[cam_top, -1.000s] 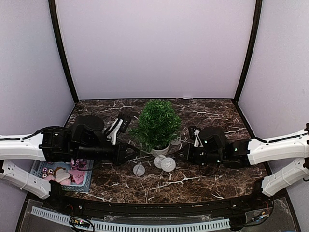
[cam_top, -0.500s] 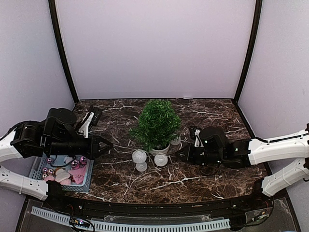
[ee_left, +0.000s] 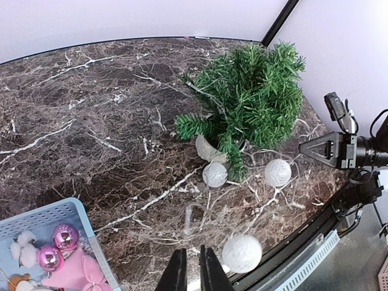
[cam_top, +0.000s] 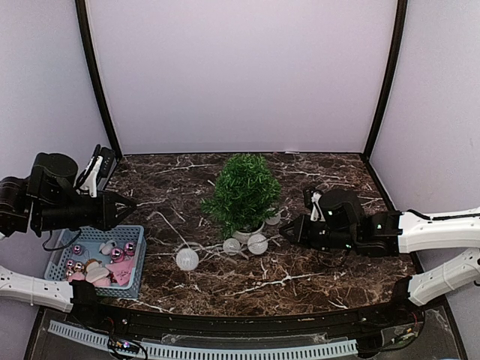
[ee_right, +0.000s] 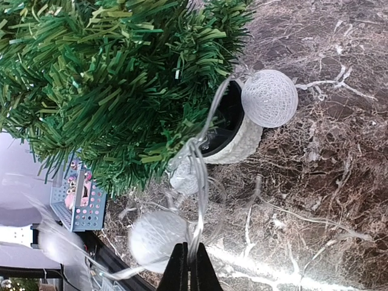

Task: Decorate the small christmas tree
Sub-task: Wrap the side of the string light in the gap of the branches.

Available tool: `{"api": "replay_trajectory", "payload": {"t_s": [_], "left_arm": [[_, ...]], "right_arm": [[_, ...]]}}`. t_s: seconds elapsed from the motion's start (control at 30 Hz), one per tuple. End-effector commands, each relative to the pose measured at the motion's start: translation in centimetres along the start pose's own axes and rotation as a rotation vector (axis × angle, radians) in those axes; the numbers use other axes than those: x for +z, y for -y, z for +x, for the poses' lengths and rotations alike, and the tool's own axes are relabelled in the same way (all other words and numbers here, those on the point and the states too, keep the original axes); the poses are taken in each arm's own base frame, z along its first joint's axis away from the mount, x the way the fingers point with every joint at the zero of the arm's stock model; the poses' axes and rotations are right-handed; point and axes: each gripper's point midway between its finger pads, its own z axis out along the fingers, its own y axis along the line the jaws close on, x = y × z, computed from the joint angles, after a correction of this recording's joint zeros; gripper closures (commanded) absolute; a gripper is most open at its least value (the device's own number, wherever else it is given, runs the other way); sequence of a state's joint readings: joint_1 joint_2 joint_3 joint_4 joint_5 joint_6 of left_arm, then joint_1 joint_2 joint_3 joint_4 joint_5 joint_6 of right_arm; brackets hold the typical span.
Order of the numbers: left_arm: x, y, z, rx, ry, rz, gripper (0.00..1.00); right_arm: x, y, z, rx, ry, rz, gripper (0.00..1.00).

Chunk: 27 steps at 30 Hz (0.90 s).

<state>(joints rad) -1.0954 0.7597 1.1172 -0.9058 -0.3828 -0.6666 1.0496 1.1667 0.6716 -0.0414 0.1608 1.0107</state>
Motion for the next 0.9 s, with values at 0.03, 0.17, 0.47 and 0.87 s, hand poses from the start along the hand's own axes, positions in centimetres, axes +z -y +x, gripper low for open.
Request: {"api": "replay_trajectory", "payload": {"t_s": [0.03, 0.17, 0.47, 0.87], "left_arm": [[1.3, -1.5, 1.8, 0.04, -0.083, -0.103, 0.94], [0.6, -6.0, 3.8, 0.005, -0.143, -0.334, 0.95], [5.1, 2.8, 3.9, 0.098, -0.138, 0.098, 0.56], [11.4, 19.2, 4.1, -0.034, 0.059, 0.557, 0.45]], "right_arm": [[-0.3, -0.8, -0.7, -0.012, 0.025, -0.036, 1.0], [-0.8, -0.2, -1.0, -0.008, 0.045, -0.018, 1.0], [-0.8, -2.3, -0.8, -0.041, 0.018, -0.112, 1.0], [-1.2, -4.5, -1.2, -0.024, 0.024, -0.211, 1.0]]}}
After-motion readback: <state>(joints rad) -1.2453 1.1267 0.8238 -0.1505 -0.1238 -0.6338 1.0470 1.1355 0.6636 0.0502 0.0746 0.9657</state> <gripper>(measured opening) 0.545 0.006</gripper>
